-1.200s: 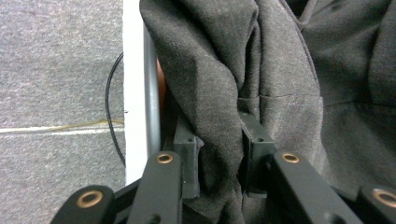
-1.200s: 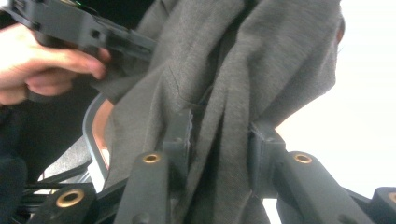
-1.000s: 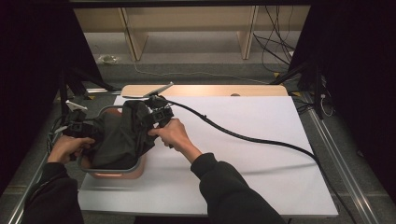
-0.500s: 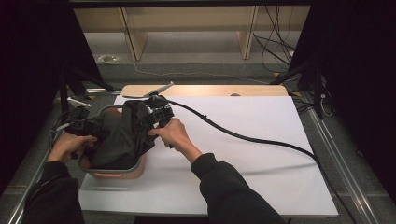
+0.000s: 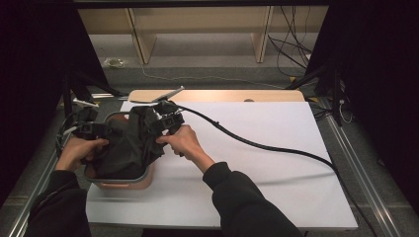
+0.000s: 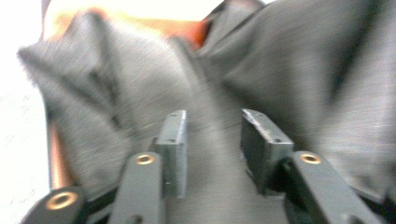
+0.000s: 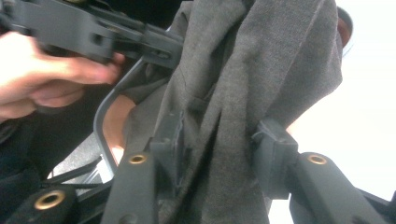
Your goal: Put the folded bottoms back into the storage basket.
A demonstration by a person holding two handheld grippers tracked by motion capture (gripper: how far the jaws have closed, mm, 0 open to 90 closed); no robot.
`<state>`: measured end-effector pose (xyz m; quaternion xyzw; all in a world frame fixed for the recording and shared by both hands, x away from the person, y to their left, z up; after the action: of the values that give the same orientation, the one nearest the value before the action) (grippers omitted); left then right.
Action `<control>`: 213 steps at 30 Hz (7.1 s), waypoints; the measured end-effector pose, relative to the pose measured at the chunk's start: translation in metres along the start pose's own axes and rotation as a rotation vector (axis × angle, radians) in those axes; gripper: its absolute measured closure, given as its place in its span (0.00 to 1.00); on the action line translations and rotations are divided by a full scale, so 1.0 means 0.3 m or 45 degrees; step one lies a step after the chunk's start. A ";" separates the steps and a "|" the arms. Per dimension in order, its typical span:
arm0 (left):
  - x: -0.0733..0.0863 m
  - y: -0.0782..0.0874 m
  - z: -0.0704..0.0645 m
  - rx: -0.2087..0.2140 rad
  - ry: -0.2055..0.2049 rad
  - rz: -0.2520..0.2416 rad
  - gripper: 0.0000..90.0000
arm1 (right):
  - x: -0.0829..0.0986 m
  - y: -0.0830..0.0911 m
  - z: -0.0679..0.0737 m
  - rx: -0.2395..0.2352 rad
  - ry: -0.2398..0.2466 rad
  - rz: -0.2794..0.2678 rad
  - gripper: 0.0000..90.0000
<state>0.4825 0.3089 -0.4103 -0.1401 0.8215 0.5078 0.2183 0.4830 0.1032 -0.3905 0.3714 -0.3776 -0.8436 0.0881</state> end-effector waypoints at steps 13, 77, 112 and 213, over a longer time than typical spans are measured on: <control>0.023 -0.020 -0.125 0.221 -0.045 0.056 0.49 | 0.002 0.035 -0.001 0.011 0.016 -0.009 0.58; -0.008 -0.012 -0.280 0.199 -0.099 -0.008 0.25 | 0.091 0.241 -0.083 0.136 0.119 -0.079 0.36; 0.071 -0.175 -0.207 0.020 -0.182 0.206 0.92 | 0.291 0.412 -0.303 0.183 -0.036 -0.140 0.38; 0.079 -0.129 -0.238 -0.111 -0.287 0.040 0.74 | 0.548 0.562 -0.390 0.277 -0.028 -0.270 0.38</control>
<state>0.4641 0.2276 -0.4244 -0.0785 0.7709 0.5590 0.2950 0.4254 -0.1520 -0.4155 0.4074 -0.4264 -0.8063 -0.0464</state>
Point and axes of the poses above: each handheld gripper's, and its own axes: y roughly backward along the jaws, x roughly out of its underside, z roughly to its left, the point moved 5 cm from there along -y, roughly forward along the jaws, and after that the axes turned 3 degrees about z, right-handed, at the moved point
